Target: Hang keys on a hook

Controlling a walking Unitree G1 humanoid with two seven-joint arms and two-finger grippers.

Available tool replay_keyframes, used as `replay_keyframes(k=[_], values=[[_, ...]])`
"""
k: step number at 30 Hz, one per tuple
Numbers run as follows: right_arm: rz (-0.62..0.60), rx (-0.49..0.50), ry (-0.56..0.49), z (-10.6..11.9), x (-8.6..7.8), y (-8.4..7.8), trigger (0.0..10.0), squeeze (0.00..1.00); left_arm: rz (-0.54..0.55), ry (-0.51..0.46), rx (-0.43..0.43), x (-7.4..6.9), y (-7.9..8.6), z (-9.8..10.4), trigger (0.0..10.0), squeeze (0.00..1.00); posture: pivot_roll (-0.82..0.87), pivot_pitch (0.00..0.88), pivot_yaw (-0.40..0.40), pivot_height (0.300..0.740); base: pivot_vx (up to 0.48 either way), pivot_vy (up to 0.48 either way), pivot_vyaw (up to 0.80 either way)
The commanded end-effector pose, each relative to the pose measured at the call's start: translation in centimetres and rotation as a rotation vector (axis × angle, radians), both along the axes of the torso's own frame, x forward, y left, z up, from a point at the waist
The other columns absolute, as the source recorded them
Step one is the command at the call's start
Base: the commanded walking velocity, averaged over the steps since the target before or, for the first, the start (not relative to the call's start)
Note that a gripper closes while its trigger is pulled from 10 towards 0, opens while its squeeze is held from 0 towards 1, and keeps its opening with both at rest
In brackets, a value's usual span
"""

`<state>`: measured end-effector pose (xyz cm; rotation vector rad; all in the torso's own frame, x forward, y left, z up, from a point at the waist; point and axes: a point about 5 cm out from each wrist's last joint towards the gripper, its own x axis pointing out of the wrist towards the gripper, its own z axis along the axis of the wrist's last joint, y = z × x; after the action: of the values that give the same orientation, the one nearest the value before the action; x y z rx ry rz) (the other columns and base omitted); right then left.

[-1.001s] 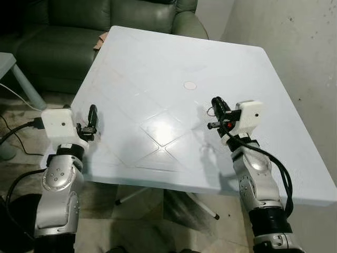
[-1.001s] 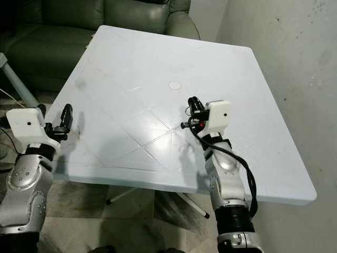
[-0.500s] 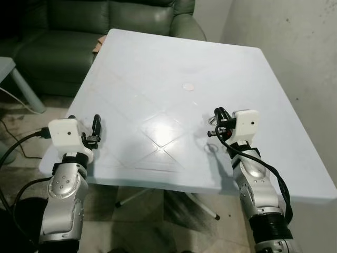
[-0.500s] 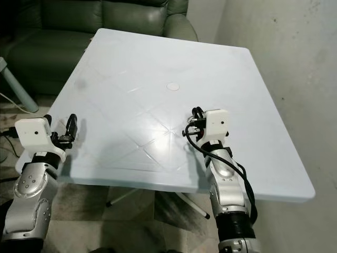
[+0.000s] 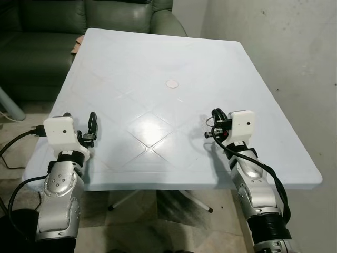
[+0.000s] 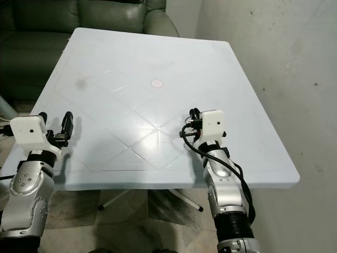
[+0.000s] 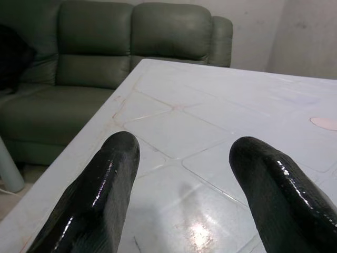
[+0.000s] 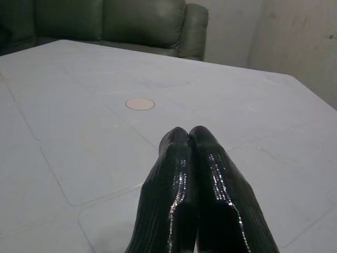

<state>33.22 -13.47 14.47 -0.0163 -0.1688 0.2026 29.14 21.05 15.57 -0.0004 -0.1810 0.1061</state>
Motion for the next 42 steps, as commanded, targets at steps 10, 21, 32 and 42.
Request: replay_keyframes(k=[10,21,32,42], values=[[-0.003,-0.022,-0.013,0.56,0.25,-0.03,10.0,0.00,0.009,-0.001,-0.004,0.09,0.26,-0.07,10.0,0.00,-0.08,0.074,-0.061,0.740,0.000,0.000,-0.76],[-0.012,-0.023,-0.017,0.61,0.17,-0.16,10.0,0.00,-0.007,-0.002,-0.004,0.26,0.05,0.02,10.0,0.00,-0.10,0.073,-0.052,0.740,0.000,0.000,-0.76],[-0.017,-0.018,-0.019,0.60,0.11,-0.14,10.0,0.00,-0.015,-0.003,0.001,0.33,0.04,0.12,10.0,0.00,-0.09,0.071,-0.045,0.740,0.000,0.000,-0.76],[-0.021,0.015,-0.006,0.47,0.20,-0.01,10.0,0.00,-0.005,-0.004,0.004,0.10,0.33,0.15,10.0,0.00,-0.08,0.074,-0.048,0.740,0.000,0.000,-0.37]])
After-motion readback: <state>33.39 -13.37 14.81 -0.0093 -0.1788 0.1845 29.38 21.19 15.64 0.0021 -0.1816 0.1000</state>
